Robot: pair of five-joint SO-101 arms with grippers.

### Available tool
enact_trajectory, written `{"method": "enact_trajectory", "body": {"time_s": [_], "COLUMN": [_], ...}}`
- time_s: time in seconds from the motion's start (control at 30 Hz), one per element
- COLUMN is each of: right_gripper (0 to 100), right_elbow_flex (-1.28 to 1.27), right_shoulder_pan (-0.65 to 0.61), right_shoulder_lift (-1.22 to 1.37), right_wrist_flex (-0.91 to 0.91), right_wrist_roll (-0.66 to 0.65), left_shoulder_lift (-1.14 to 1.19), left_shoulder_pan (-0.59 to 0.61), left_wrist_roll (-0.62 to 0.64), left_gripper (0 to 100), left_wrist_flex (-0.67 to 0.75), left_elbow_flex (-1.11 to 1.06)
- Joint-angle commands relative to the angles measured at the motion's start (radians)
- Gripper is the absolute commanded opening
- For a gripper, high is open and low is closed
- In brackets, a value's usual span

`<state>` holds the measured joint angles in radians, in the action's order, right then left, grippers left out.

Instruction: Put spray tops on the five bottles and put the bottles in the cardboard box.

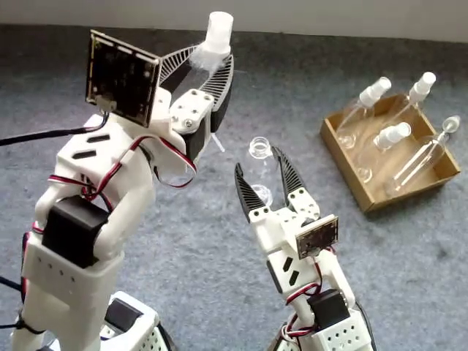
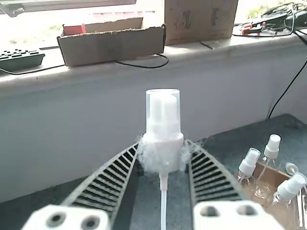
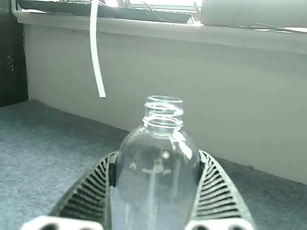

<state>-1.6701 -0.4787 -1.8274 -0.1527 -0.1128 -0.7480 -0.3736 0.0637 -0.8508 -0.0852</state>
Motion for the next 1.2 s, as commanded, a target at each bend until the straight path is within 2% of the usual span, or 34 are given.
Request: {"method": "enact_trajectory", "body": {"time_s": [0.0, 0.2, 0.37, 0.7, 0.9, 1.17], "right_gripper": [3.8, 3.8, 3.8, 3.8, 3.8, 3.8], "right_elbow_flex": [-0.127, -0.127, -0.127, -0.127, -0.127, -0.127], "right_shoulder_pan": [-0.007, -0.007, -0.007, -0.007, -0.007, -0.007], "right_shoulder_lift": [-0.010, -0.010, -0.010, -0.010, -0.010, -0.010], "right_wrist_flex": [-0.004, -0.004, -0.054, -0.064, -0.061, -0.058], "right_wrist_roll": [0.006, 0.006, 0.002, 0.000, 0.000, 0.000], "left_shoulder_lift": [-0.125, -0.203, -0.239, -0.305, -0.337, -0.337], "left_shoulder_pan": [-0.044, -0.111, -0.130, -0.133, -0.206, -0.156], "left_wrist_roll": [0.014, 0.014, 0.014, 0.015, 0.014, 0.012], "left_gripper": [3, 3, 3, 3, 3, 3], "left_wrist_flex": [0.232, 0.404, 0.528, 0.502, 0.500, 0.522], "left_elbow_flex": [-0.140, -0.348, -0.415, -0.458, -0.506, -0.541]}}
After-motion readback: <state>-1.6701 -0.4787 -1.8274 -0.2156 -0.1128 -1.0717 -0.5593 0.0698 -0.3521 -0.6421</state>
